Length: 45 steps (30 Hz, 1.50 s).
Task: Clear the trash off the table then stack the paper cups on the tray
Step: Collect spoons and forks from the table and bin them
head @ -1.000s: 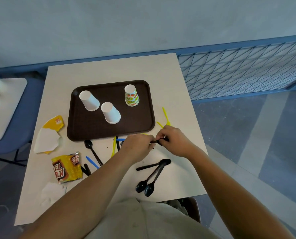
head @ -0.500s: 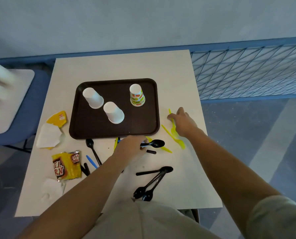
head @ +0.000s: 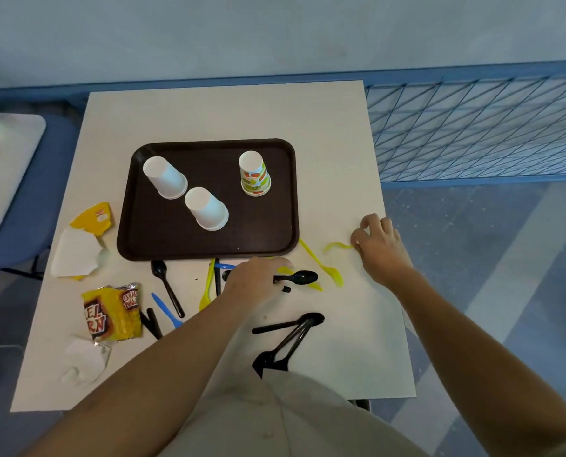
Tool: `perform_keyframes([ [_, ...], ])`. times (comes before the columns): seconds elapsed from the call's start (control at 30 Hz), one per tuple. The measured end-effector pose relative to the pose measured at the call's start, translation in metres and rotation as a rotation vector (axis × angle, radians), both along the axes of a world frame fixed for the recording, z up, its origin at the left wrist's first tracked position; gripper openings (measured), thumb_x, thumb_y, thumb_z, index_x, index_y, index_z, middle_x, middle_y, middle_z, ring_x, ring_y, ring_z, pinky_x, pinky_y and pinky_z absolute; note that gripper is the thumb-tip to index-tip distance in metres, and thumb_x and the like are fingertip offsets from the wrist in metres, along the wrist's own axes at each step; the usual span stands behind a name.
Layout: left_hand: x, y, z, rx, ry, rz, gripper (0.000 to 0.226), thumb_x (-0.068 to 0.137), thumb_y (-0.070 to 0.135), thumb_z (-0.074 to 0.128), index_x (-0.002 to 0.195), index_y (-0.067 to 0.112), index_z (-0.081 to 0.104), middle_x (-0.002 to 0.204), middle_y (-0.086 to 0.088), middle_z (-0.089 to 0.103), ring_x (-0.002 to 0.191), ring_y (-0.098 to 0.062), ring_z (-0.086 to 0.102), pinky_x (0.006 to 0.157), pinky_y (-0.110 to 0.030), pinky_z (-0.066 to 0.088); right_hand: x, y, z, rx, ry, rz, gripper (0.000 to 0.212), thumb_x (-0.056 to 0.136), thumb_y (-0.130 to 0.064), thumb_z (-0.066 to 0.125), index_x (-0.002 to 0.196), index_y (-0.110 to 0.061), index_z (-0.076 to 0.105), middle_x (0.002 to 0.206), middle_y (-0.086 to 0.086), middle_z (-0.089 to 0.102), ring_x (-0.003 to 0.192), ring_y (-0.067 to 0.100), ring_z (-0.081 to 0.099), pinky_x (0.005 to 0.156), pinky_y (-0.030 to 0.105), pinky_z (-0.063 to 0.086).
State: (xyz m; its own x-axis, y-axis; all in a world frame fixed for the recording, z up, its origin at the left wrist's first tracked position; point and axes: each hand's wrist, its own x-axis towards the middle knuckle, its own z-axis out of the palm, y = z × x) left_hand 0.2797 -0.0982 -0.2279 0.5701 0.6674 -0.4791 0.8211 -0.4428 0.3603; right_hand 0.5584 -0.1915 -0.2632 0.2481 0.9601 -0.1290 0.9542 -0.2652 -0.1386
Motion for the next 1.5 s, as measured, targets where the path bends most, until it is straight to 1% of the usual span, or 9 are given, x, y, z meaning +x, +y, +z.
perform_keyframes([
  [0.13,0.01,-0.008,-0.009,0.019,0.012,0.006,0.044,0.095,0.031,0.061,0.135,0.049,0.058,0.111,0.004,0.071,0.103,-0.024,0.066,0.072,-0.032,0.048,-0.009,-0.02,0.007,0.022,0.177,-0.181,0.011,0.101,-0.014,0.054,0.106,-0.017,0.063,0.112,0.003,0.06,0.105,0.029,0.049,0.091,0.044,0.039],
  [0.3,0.021,-0.016,-0.015,0.082,0.049,-0.08,0.041,0.097,0.021,0.051,0.132,0.041,0.06,0.113,0.003,0.063,0.103,-0.026,0.063,0.076,-0.038,0.051,-0.031,-0.026,0.012,0.11,0.614,-0.455,0.01,0.1,-0.005,0.045,0.098,-0.011,0.052,0.091,0.001,0.059,0.082,0.026,0.052,0.068,0.034,0.04],
  [0.47,0.027,-0.024,-0.011,0.138,0.069,-0.14,0.032,0.104,0.026,0.045,0.13,0.033,0.062,0.109,-0.002,0.064,0.098,-0.029,0.063,0.069,-0.036,0.042,-0.047,-0.024,0.015,0.154,0.751,-0.59,0.01,0.1,-0.013,0.046,0.107,-0.018,0.052,0.09,-0.009,0.057,0.076,0.011,0.053,0.07,0.032,0.04],
  [0.63,0.019,-0.03,0.004,0.096,-0.082,-0.039,0.03,0.094,0.026,0.056,0.12,0.038,0.068,0.099,0.004,0.073,0.094,-0.025,0.066,0.075,-0.035,0.051,-0.043,-0.011,0.014,0.042,0.658,-0.477,0.018,0.103,-0.023,0.05,0.095,-0.008,0.057,0.087,0.0,0.056,0.078,0.021,0.049,0.061,0.03,0.032],
  [0.8,0.006,-0.034,0.031,-0.046,-0.293,0.168,0.033,0.086,0.026,0.064,0.116,0.038,0.071,0.106,0.018,0.075,0.093,-0.007,0.066,0.08,-0.024,0.049,-0.045,0.011,0.011,-0.109,0.6,-0.348,0.02,0.097,-0.021,0.056,0.081,-0.01,0.053,0.085,0.008,0.053,0.088,0.032,0.054,0.068,0.031,0.03],
  [1.03,-0.018,-0.034,0.05,-0.135,-0.462,0.472,0.018,0.09,0.043,0.072,0.106,0.035,0.075,0.091,0.021,0.074,0.086,0.005,0.066,0.074,-0.013,0.047,-0.083,0.033,0.004,-0.183,0.467,-0.224,0.039,0.091,-0.03,0.069,0.119,-0.011,0.048,0.112,0.01,0.057,0.101,0.032,0.058,0.076,0.035,0.042],
  [1.3,-0.026,-0.031,0.057,-0.179,-0.497,0.592,0.013,0.092,0.023,0.069,0.098,0.035,0.071,0.079,0.014,0.065,0.077,0.0,0.059,0.065,-0.012,0.041,-0.089,0.02,0.013,-0.195,0.401,-0.185,0.045,0.089,0.0,0.041,0.125,-0.026,0.036,0.099,0.011,0.057,0.082,0.036,0.058,0.074,0.046,0.053],
  [1.43,-0.03,-0.033,0.06,-0.249,-0.544,0.615,0.024,0.096,0.01,0.054,0.105,0.028,0.067,0.071,0.016,0.063,0.071,0.001,0.056,0.06,-0.016,0.043,-0.084,0.009,0.016,-0.096,0.507,-0.36,0.005,0.092,-0.009,0.05,0.088,-0.011,0.053,0.081,0.011,0.053,0.078,0.032,0.053,0.065,0.035,0.04],
  [1.5,-0.034,-0.034,0.061,-0.263,-0.56,0.629,0.026,0.099,0.01,0.049,0.106,0.028,0.065,0.081,0.007,0.066,0.076,-0.006,0.056,0.065,-0.023,0.043,-0.083,0.005,0.018,0.012,0.677,-0.555,0.025,0.093,-0.016,0.054,0.071,-0.004,0.056,0.072,0.016,0.057,0.072,0.03,0.052,0.059,0.033,0.036],
])
